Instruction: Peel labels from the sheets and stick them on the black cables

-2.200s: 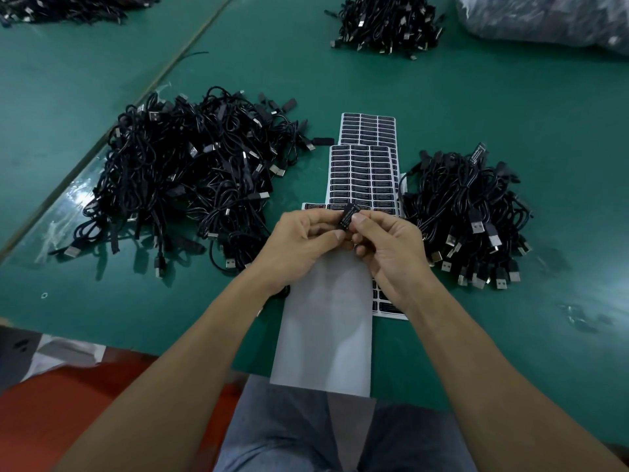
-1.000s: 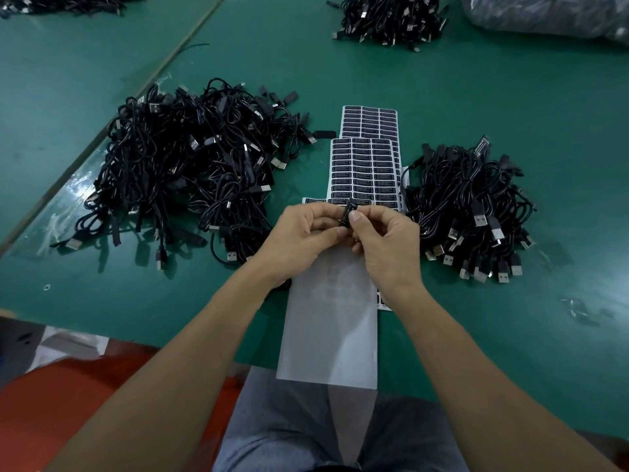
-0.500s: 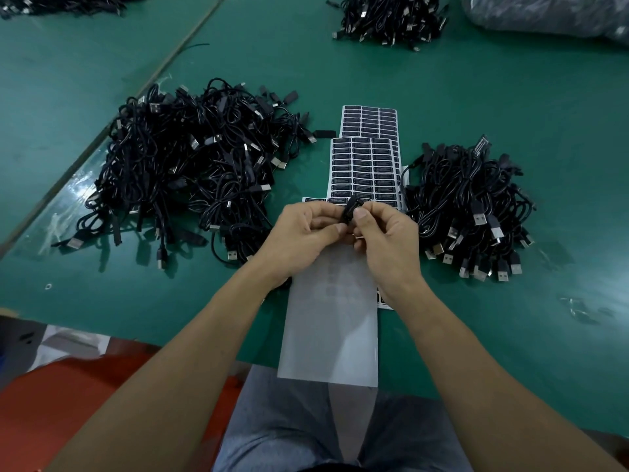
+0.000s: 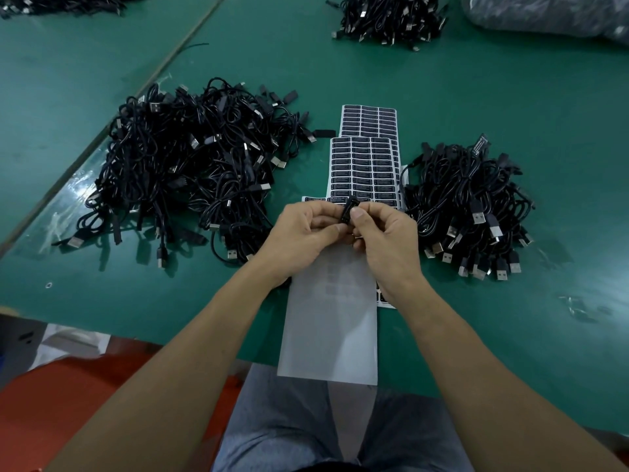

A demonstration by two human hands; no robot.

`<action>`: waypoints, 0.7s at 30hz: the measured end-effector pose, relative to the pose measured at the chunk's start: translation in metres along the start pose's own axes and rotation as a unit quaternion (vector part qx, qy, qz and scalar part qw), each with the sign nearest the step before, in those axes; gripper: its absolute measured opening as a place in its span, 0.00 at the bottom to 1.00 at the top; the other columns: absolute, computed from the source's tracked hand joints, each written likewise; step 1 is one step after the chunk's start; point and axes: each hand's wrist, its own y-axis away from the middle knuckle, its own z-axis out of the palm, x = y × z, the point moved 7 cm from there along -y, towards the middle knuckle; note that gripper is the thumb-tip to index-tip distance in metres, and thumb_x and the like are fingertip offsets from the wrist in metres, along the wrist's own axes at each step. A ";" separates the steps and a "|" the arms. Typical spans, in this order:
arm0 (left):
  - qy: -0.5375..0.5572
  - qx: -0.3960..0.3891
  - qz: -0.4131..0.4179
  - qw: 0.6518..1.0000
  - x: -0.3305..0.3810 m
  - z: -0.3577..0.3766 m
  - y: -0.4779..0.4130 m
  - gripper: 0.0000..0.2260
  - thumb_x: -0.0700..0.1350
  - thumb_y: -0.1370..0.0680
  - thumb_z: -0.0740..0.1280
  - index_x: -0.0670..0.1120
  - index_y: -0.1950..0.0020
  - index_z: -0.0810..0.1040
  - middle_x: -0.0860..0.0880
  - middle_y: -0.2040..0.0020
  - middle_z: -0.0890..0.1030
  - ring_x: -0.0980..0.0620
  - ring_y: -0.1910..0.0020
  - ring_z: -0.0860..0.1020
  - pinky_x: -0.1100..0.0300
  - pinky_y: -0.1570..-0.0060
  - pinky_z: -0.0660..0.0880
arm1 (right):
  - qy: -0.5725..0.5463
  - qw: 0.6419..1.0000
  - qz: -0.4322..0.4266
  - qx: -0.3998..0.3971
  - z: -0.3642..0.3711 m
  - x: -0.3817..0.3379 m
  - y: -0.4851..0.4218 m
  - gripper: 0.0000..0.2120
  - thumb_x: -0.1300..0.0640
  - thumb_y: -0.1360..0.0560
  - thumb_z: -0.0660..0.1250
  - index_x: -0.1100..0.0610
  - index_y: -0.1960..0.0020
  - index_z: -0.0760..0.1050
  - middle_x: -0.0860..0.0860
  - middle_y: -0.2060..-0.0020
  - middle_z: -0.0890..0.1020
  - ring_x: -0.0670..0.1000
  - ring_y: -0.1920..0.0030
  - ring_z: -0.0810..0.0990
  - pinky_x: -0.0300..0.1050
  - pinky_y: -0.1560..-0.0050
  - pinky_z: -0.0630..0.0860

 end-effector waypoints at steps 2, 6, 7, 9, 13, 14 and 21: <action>-0.003 -0.002 0.002 1.000 0.000 0.001 0.000 0.09 0.31 0.21 0.68 0.45 0.49 0.81 0.51 0.58 0.86 0.57 0.57 0.85 0.67 0.52 0.79 | 0.012 1.000 -0.006 0.000 0.000 -0.002 0.001 0.05 0.61 0.20 0.68 0.56 0.54 0.80 0.48 0.69 0.79 0.43 0.72 0.74 0.36 0.67 0.74; -0.006 0.000 0.005 1.000 -0.001 0.000 0.000 0.09 0.32 0.22 0.69 0.45 0.49 0.81 0.49 0.57 0.86 0.55 0.56 0.84 0.65 0.51 0.80 | 0.021 1.000 -0.012 0.007 -0.001 -0.003 0.002 0.04 0.61 0.20 0.68 0.58 0.53 0.81 0.49 0.68 0.79 0.43 0.72 0.74 0.36 0.67 0.74; -0.006 -0.001 0.006 1.000 -0.001 0.000 -0.001 0.08 0.32 0.22 0.69 0.45 0.48 0.81 0.48 0.56 0.86 0.55 0.56 0.84 0.64 0.50 0.80 | 0.023 1.000 -0.014 0.010 -0.001 -0.003 0.002 0.04 0.61 0.20 0.68 0.59 0.52 0.81 0.49 0.67 0.80 0.43 0.72 0.74 0.36 0.67 0.74; -0.007 -0.003 0.006 1.000 -0.002 0.000 -0.001 0.08 0.32 0.21 0.69 0.44 0.48 0.81 0.47 0.55 0.86 0.54 0.55 0.84 0.64 0.49 0.80 | 0.029 0.999 -0.019 0.017 -0.002 -0.002 0.003 0.04 0.61 0.21 0.68 0.60 0.51 0.81 0.49 0.67 0.80 0.42 0.72 0.75 0.35 0.67 0.74; -0.013 -0.003 0.004 1.000 -0.003 -0.001 -0.001 0.08 0.33 0.21 0.69 0.44 0.47 0.81 0.46 0.54 0.86 0.54 0.54 0.84 0.64 0.49 0.80 | 0.046 0.998 -0.027 0.030 -0.001 -0.001 0.004 0.03 0.60 0.21 0.69 0.57 0.51 0.81 0.47 0.66 0.81 0.42 0.71 0.77 0.36 0.66 0.76; -0.014 0.000 0.003 1.000 -0.003 -0.001 -0.001 0.08 0.33 0.21 0.69 0.45 0.48 0.81 0.47 0.55 0.86 0.54 0.55 0.84 0.65 0.50 0.79 | 0.050 0.998 -0.028 0.035 -0.001 -0.001 0.004 0.03 0.59 0.21 0.69 0.57 0.51 0.82 0.47 0.65 0.82 0.42 0.68 0.78 0.38 0.63 0.77; -0.016 0.073 -0.008 0.997 -0.007 -0.003 -0.001 0.04 0.40 0.20 0.69 0.44 0.51 0.84 0.43 0.57 0.87 0.51 0.56 0.83 0.49 0.44 0.80 | 0.063 0.995 -0.036 0.065 -0.002 -0.004 0.009 0.04 0.58 0.23 0.71 0.57 0.51 0.84 0.46 0.60 0.85 0.45 0.57 0.83 0.50 0.47 0.81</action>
